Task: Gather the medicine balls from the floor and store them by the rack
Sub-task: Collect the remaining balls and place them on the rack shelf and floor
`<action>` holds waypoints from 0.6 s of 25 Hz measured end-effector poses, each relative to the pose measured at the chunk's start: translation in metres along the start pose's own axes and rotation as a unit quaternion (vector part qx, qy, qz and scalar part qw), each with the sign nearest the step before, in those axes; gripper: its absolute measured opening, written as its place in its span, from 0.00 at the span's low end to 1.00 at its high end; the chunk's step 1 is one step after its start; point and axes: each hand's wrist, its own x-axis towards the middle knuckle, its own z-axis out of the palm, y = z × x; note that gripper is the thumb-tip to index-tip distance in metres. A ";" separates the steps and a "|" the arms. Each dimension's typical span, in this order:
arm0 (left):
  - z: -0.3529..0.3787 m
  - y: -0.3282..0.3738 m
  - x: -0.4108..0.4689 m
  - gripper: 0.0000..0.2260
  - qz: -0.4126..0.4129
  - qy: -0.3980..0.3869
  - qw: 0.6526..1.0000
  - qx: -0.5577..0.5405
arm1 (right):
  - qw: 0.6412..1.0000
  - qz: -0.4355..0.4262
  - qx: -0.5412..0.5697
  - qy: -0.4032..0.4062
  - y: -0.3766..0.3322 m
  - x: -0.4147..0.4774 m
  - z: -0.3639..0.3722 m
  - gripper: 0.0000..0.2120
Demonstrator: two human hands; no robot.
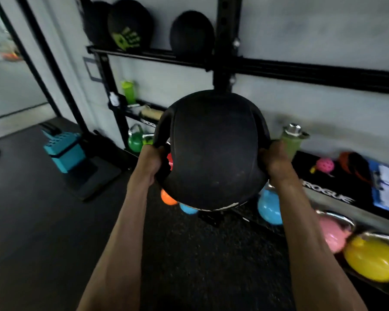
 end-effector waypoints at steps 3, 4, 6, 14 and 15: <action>-0.053 0.033 0.051 0.09 0.015 0.050 0.999 -0.009 | 1.000 -0.023 0.002 -0.010 -0.046 0.032 0.048 0.07; -0.071 0.044 0.069 0.09 0.025 0.053 0.998 -0.004 | 0.999 -0.046 0.003 -0.004 -0.072 0.040 0.069 0.07; -0.107 0.065 0.100 0.08 0.058 0.055 0.997 0.011 | 0.998 -0.062 0.034 0.003 -0.112 0.059 0.105 0.05; -0.192 0.100 0.232 0.04 0.094 0.061 0.994 -0.003 | 0.994 -0.082 0.066 0.012 -0.208 0.125 0.216 0.03; -0.197 0.102 0.250 0.04 0.095 0.067 0.993 0.006 | 0.994 -0.081 0.075 0.009 -0.213 0.139 0.231 0.05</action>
